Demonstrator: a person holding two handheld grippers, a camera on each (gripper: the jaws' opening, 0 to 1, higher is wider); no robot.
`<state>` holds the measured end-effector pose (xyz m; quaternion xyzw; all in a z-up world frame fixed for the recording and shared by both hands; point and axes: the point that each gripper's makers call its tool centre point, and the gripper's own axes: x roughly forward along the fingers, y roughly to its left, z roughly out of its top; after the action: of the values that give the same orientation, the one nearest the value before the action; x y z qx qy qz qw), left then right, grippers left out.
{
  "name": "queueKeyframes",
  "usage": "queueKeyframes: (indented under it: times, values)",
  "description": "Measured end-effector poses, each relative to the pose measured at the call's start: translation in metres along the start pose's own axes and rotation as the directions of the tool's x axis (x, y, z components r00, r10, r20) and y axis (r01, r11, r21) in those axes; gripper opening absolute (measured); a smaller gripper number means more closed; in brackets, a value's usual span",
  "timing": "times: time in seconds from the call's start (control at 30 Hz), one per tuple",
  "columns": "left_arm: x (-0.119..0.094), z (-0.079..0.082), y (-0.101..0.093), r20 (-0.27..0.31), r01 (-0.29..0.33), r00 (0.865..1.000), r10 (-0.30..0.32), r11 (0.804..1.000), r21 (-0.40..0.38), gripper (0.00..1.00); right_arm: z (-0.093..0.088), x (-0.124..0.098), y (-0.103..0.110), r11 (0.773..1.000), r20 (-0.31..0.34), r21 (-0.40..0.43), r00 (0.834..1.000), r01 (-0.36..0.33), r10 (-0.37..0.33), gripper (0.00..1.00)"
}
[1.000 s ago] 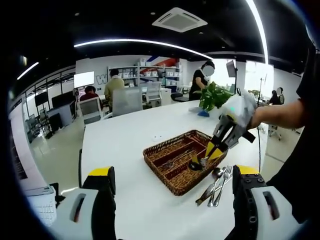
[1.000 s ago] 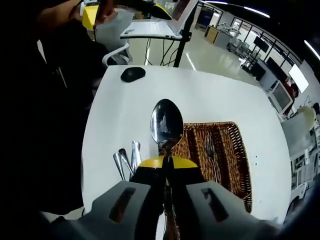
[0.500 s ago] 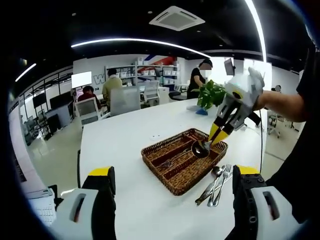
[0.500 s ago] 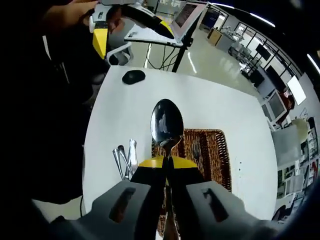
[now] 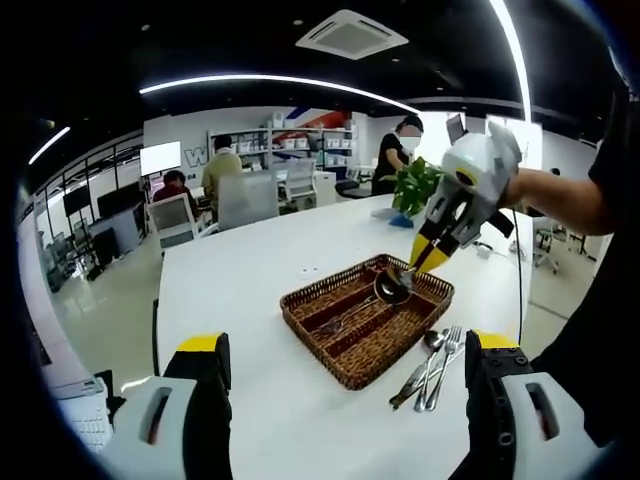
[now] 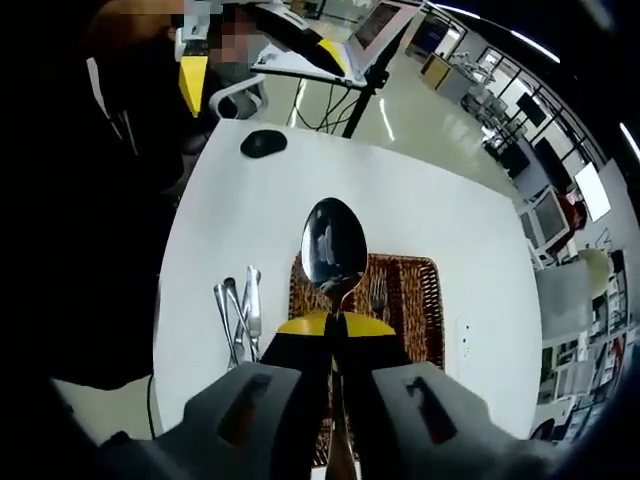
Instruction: Arrange the knives, forks, and spoons in their matching storage slots by inserting each utensil handle-first until every utensil is classified and aligned in the correct compartment
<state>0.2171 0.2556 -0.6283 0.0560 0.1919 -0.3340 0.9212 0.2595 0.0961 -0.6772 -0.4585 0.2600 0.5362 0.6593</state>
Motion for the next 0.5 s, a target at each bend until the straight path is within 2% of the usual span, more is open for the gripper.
queueKeyframes:
  times: [0.5]
  values:
    - [0.006, -0.003, 0.002, -0.007, 0.01, 1.0, -0.01, 1.0, -0.003, 1.0, -0.008, 0.005, -0.042, 0.999, -0.03, -0.036, 0.999, 0.029, -0.03, 0.01]
